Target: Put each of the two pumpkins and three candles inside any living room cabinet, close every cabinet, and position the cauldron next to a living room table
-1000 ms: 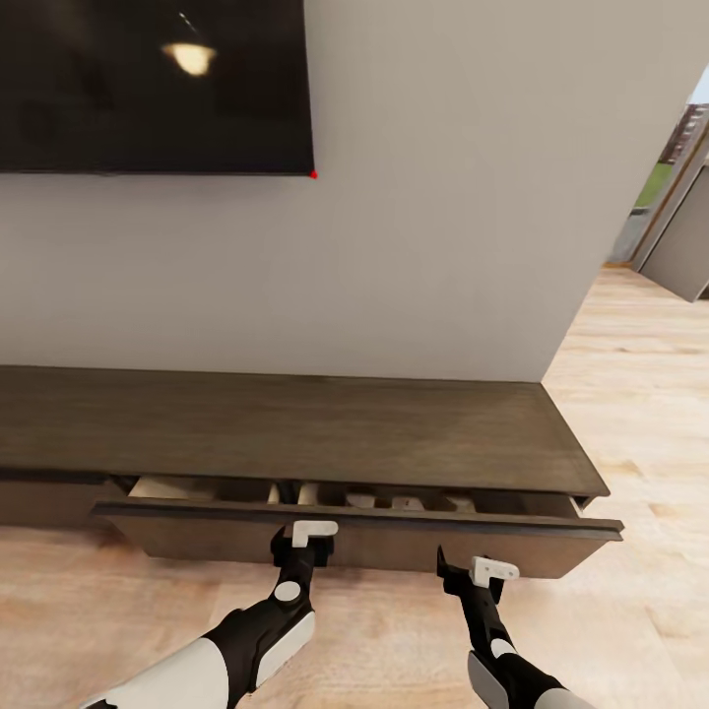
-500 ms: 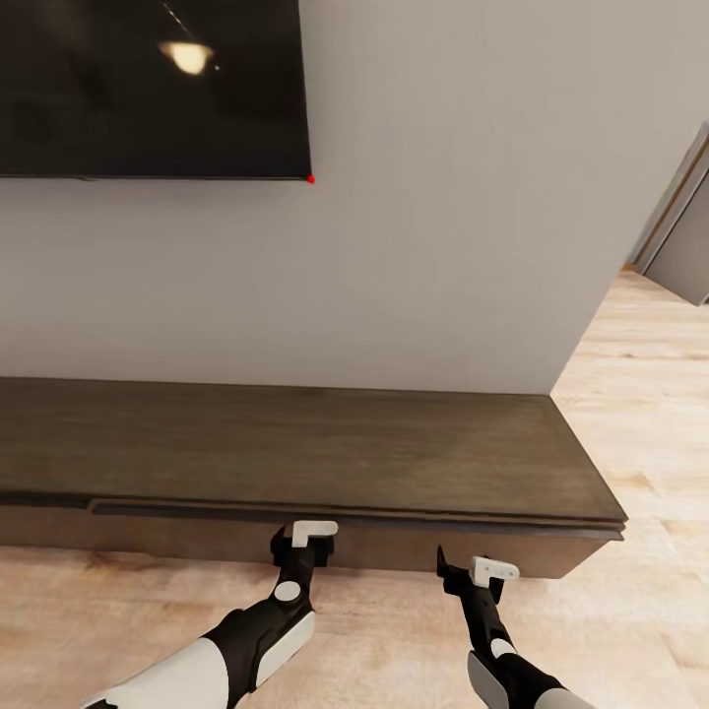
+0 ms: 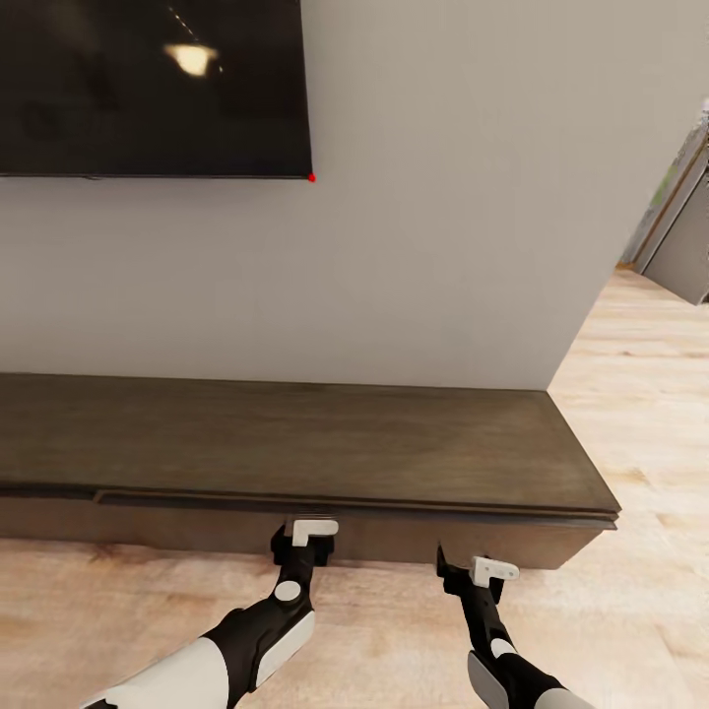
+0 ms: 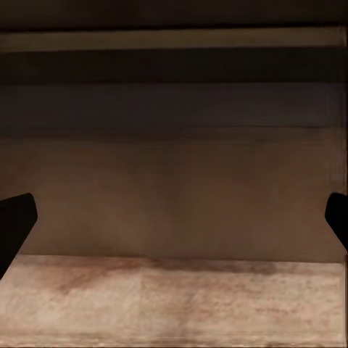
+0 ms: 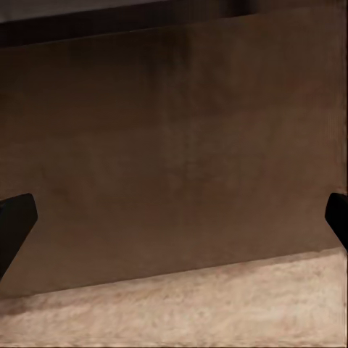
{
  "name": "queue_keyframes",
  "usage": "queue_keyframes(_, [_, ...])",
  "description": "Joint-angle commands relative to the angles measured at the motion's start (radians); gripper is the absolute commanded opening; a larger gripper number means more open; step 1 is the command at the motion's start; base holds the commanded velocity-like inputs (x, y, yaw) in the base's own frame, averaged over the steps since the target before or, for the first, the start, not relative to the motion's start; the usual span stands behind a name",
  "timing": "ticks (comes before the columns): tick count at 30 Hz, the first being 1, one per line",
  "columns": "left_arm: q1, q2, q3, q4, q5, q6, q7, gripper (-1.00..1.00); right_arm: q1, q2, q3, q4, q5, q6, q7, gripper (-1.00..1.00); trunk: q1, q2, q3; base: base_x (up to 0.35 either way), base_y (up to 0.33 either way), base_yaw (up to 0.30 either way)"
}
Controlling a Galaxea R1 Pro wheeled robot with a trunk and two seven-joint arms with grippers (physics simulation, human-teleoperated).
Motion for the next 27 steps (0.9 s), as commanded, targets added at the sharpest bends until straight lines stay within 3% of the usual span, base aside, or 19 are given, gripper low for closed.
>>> queue_keyframes(1, [-0.001,0.000,-0.008,0.000,0.011,-0.006,0.006,1.00,-0.001,0.000,0.009,0.000,-0.002,-0.002,-0.008,1.00,-0.001,0.000,-0.001,-0.298,0.000,0.000])
queue_keyframes(21, [-0.002,0.000,-0.008,-0.004,0.013,-0.005,0.005,1.00,-0.001,0.000,0.006,0.000,-0.004,0.010,-0.010,1.00,-0.001,0.000,-0.001,-0.333,0.000,0.000])
queue_keyframes(24, [-0.001,-0.001,-0.007,-0.020,0.017,0.003,0.009,1.00,-0.001,0.000,0.006,-0.001,-0.004,0.054,-0.010,1.00,-0.001,0.000,-0.001,-0.336,0.000,0.000])
queue_keyframes(27, [-0.001,0.000,-0.006,-0.034,0.032,0.026,0.010,1.00,-0.001,-0.001,0.003,-0.009,-0.007,0.170,-0.009,1.00,-0.001,0.000,-0.001,-0.176,0.000,0.000])
